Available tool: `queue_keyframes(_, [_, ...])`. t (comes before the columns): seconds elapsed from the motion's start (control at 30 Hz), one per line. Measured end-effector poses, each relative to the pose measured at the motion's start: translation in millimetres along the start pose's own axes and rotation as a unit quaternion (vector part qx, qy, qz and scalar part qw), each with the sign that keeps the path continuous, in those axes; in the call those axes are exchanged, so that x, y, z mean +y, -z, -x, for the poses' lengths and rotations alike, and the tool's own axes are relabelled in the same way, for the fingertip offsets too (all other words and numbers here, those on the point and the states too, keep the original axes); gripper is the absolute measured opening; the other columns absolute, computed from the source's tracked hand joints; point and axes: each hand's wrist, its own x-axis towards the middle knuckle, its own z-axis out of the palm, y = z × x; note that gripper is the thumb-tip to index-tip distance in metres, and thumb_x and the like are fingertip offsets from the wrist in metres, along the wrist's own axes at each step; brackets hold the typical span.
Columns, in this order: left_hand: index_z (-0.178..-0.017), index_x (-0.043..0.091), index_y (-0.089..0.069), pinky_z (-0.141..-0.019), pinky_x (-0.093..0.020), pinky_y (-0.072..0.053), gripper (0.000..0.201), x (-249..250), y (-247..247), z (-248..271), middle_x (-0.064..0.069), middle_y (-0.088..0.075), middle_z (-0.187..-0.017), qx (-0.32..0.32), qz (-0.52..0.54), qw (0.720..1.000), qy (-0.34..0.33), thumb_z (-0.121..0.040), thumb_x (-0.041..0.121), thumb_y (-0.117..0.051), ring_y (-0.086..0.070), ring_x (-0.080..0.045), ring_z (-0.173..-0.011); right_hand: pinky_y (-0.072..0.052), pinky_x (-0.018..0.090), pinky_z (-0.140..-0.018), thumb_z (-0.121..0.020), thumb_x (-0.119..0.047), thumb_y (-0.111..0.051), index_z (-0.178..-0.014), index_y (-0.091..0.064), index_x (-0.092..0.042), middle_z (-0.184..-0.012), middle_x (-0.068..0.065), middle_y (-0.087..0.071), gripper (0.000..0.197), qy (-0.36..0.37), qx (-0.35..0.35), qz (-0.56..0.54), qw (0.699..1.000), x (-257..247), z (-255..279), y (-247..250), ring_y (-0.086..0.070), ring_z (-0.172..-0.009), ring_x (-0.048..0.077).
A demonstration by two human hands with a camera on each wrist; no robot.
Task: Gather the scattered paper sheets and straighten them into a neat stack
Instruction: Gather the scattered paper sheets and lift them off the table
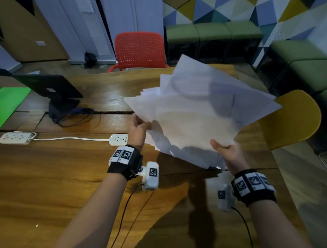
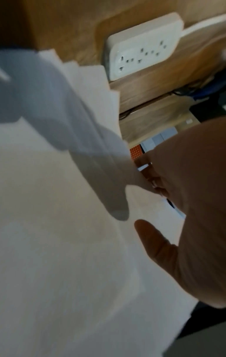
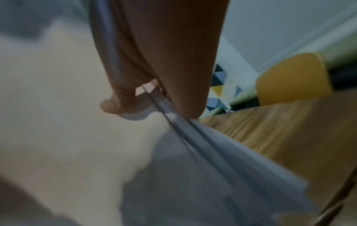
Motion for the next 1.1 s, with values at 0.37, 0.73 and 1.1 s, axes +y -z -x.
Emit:
queue_keyframes(0.37, [-0.117, 0.0, -0.05, -0.074, -0.025, -0.052, 0.059, 1.4, 2.5, 2.5, -0.009, -0.061, -0.102, 0.005, -0.014, 0.999, -0.052, -0.06, 0.005, -0.061, -0.06, -0.023, -0.1, -0.036, 0.012, -0.043, -0.08, -0.03, -0.067, -0.057, -0.049, -0.01, -0.04, -0.011, -0.05, 0.036, 0.014, -0.038, 0.019, 0.999, -11.5, 1.8, 4.6, -0.045, -0.035, 0.003])
queue_keyframes(0.73, [-0.122, 0.004, -0.051, -0.085, -0.035, -0.051, 0.062, -15.3, -8.9, 7.9, -0.012, -0.063, -0.113, 0.036, -0.018, 0.999, -0.013, -0.063, 0.018, -0.063, -0.06, -0.025, -0.101, -0.048, 0.019, -0.069, -0.087, -0.018, -0.064, -0.069, -0.056, -0.015, -0.058, -0.015, -0.063, 0.02, 0.012, 0.015, -0.073, 0.997, -16.7, -2.3, -16.5, -0.06, -0.056, -0.002])
queue_keyframes(1.1, [-0.089, -0.004, -0.069, -0.072, -0.033, -0.052, 0.016, -58.1, 3.9, 2.0, -0.015, -0.068, -0.086, 0.024, -0.222, 0.975, 0.017, -0.079, 0.007, -0.073, -0.065, -0.035, -0.091, -0.051, 0.032, -0.07, -0.083, -0.004, -0.07, -0.078, -0.065, -0.001, -0.078, 0.007, -0.066, 0.008, 0.023, -0.044, 0.003, 0.999, 7.7, 6.7, -10.9, -0.063, -0.074, 0.018])
